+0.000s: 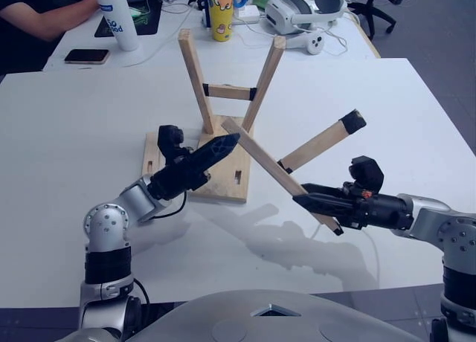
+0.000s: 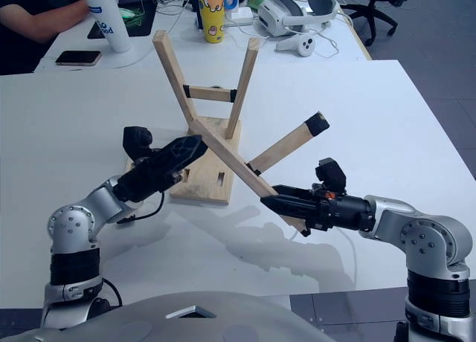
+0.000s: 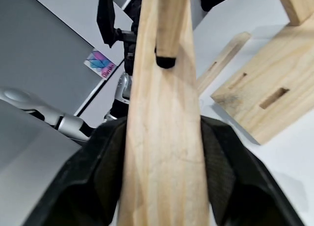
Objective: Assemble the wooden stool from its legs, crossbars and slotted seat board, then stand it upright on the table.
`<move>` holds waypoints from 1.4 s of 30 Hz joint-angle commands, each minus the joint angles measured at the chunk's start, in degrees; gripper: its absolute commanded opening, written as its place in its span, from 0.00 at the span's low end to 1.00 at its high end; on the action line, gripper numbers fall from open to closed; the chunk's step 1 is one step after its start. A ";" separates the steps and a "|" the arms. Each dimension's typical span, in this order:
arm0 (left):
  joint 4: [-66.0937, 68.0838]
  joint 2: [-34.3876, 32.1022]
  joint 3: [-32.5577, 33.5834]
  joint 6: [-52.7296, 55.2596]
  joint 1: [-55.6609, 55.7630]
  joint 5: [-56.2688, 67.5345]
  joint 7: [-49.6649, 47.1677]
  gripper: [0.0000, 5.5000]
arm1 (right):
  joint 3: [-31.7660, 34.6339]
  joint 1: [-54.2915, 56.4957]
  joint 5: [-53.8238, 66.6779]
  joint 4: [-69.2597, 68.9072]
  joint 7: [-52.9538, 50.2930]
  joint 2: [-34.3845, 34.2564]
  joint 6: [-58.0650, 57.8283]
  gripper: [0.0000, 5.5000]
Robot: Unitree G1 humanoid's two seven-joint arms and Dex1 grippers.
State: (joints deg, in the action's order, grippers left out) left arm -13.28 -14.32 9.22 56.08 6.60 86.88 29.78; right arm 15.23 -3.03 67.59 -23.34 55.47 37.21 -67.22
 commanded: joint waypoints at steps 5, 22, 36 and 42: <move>-1.79 -2.36 -1.78 1.18 1.41 -0.39 -1.32 0.80 | -0.63 -2.20 3.23 -0.82 -0.18 0.74 0.35 0.37; -4.05 -5.74 -4.42 2.42 -0.40 -3.78 2.65 0.80 | -4.28 -1.82 1.97 -1.37 3.14 6.29 1.72 0.37; -3.25 -9.24 -4.36 3.51 -0.38 -5.87 6.12 0.46 | -6.04 -2.33 1.51 -2.02 4.03 7.09 2.48 0.37; -2.72 -10.47 -4.35 3.59 -0.06 -7.32 7.29 0.37 | -6.14 -2.04 2.06 -1.76 4.11 7.15 2.28 0.37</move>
State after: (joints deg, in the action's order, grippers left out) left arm -16.34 -23.44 4.70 59.39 6.43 80.94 36.75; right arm 9.01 -6.00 69.12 -24.86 59.82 43.45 -65.03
